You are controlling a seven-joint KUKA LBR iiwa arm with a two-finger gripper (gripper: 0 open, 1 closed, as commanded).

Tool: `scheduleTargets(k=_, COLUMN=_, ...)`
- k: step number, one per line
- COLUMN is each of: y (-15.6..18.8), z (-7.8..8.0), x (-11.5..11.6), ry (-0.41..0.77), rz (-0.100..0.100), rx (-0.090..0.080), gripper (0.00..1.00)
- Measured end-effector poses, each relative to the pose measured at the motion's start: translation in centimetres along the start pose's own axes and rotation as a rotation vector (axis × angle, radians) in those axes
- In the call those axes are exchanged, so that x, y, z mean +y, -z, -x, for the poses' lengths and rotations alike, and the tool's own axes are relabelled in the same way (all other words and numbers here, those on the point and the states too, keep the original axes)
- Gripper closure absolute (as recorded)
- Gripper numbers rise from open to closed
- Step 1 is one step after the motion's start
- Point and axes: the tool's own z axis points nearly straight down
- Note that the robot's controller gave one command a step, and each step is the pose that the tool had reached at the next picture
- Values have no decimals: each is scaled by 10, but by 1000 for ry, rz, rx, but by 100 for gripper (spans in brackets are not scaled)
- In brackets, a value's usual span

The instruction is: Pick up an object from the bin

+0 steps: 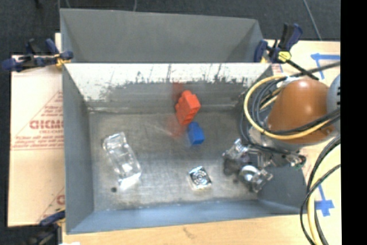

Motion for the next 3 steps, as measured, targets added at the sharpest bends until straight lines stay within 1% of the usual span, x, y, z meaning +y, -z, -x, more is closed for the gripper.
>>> scheduleTargets(k=1, y=2, z=24, x=-12, ry=177, rz=4, rx=6, gripper=0)
scheduleTargets(k=2, y=2, z=26, x=-11, ry=173, rz=4, rx=1, gripper=100)
scheduleTargets(k=3, y=169, z=65, x=18, ry=101, rz=-2, rx=0, gripper=100)
